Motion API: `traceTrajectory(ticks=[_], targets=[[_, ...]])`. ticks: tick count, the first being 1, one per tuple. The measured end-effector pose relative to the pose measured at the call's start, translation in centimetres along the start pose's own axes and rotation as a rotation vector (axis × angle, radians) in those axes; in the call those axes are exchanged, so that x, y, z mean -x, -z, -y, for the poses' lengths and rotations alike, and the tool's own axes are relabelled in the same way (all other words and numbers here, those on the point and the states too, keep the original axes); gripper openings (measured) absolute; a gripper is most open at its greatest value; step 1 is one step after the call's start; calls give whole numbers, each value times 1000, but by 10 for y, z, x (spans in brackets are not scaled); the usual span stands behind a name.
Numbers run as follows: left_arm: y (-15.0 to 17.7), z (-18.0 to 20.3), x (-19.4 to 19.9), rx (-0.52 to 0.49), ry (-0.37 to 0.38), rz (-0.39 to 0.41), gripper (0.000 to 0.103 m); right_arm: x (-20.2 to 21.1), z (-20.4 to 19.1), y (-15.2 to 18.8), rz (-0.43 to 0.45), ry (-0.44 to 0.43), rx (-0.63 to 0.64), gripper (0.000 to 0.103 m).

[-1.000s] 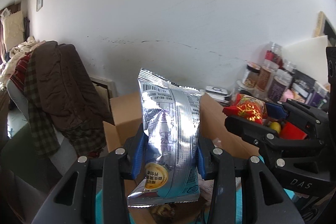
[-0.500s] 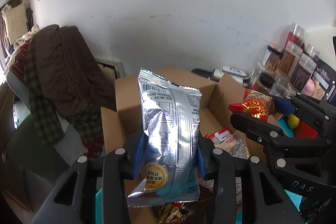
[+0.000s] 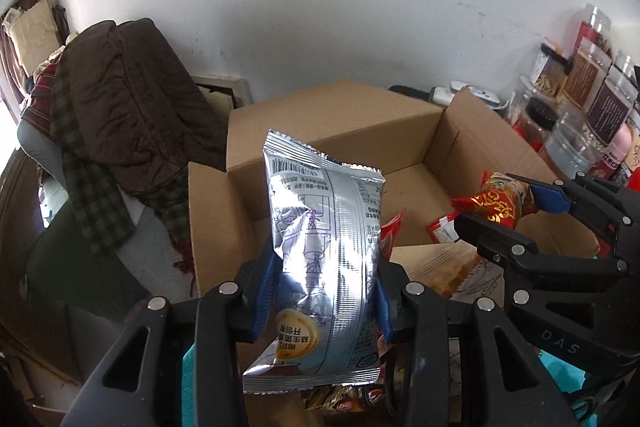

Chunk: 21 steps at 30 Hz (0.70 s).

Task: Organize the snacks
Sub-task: 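Open the left tool dropping the silver bag while the right tool drops the candy snack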

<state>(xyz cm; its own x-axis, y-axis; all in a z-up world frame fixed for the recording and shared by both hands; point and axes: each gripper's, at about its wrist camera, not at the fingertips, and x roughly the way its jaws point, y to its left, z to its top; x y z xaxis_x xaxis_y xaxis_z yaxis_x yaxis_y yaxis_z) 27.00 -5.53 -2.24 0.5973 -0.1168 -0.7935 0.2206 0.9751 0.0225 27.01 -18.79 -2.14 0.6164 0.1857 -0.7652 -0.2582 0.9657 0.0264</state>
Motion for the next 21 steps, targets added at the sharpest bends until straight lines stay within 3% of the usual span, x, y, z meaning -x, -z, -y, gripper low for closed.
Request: traceTrajectory(ticks=[7,12,21], targets=[[-3,-2,-16,11,-13,-58,41,-11,4,-2,-19,31,10,53],[-5,3,-20,-16,-76,-66,41,-13,5,-2,-36,41,11,60],[-12,-1,-9,6,-104,-53,48,-3,4,-3,-30,76,36,60]])
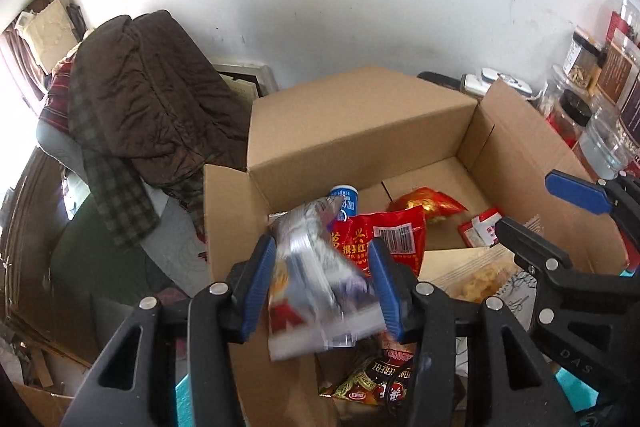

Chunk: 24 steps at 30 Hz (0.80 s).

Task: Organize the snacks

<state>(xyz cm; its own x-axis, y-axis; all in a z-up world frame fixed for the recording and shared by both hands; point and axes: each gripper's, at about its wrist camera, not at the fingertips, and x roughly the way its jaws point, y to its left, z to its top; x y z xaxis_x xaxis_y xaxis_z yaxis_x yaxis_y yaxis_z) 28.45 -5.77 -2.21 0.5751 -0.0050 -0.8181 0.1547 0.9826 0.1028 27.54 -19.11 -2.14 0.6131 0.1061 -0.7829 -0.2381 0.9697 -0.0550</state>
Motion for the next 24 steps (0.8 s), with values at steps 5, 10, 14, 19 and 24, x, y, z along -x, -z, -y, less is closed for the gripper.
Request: traceTrajectory(ticks=[5,10,14,19,24], targets=[[-4,0,21,11,2,40,48,22,2,-2,42,-1,-18,60],[-8,0,50,14,-7,89,48,52,4,-8,94,21,-21,60],[-8,-2,75,23,-9,135,48,77,5,-13,136,21,-33,60],[-4,-2,114,28,-8,205,48,114,7,-13,202,30,-45,60],[4,0,150,31,-4,266,48,155,2,-7,265,35,-30,60]])
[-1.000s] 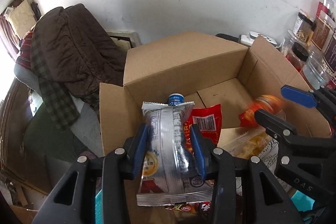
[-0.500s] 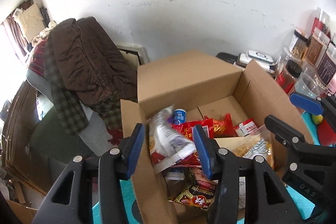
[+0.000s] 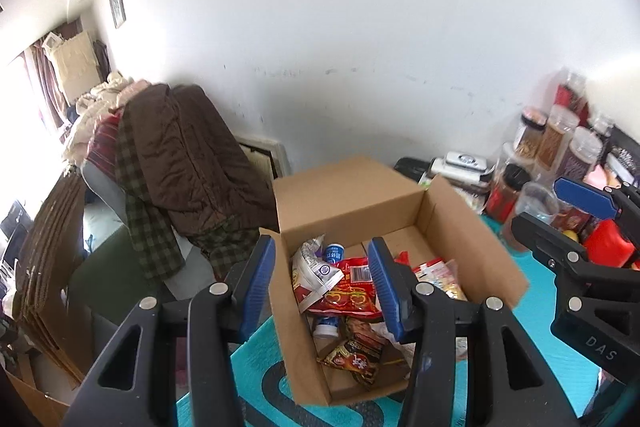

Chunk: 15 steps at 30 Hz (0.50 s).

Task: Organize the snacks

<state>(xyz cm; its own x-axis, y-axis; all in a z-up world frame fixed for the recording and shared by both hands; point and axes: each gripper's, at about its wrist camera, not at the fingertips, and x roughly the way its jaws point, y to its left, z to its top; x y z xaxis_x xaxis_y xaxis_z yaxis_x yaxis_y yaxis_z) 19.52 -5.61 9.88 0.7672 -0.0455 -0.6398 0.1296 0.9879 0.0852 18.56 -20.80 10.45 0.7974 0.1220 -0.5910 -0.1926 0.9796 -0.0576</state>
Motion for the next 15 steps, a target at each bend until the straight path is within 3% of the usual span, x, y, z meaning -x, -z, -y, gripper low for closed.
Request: traceTrajectory(ticks=[10,12,15], targets=[[16,4,73,4,-5,107,50,74,-16,11,124,31,54,61],[23,3,86,8,-4,123,68,88,-17,17,144,33,41,72],[36,2,108,6,-16,181,77,104,-19,27,164,37,26,75]])
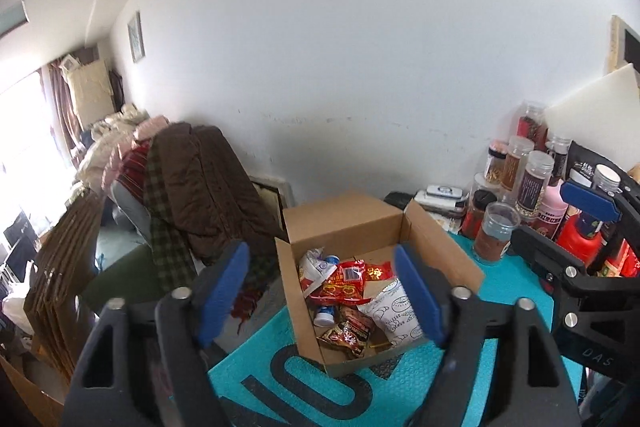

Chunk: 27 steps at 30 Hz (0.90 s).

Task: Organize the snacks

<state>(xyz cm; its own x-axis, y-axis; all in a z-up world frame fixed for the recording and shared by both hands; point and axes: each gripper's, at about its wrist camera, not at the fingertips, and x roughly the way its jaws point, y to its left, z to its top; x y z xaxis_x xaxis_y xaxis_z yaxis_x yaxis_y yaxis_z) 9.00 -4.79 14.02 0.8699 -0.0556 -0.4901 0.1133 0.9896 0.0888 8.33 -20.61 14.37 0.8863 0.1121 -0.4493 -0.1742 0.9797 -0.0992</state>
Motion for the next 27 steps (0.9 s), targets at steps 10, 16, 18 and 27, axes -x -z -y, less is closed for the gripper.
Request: traceTrajectory(ticks=[10,16,18,27], targets=[[37,2,42,-5,44,36,78,48,-8,31,20,33,-27,88],[66,2,51,6,41,23,78,58,-19,58,0,73,-28,88],[76,1,52,18,40,17,78,59,-21,71,-15,74,-51,88],[102,0,50,31,40,-17,78,63,-27,108,-77,68,-97,88]])
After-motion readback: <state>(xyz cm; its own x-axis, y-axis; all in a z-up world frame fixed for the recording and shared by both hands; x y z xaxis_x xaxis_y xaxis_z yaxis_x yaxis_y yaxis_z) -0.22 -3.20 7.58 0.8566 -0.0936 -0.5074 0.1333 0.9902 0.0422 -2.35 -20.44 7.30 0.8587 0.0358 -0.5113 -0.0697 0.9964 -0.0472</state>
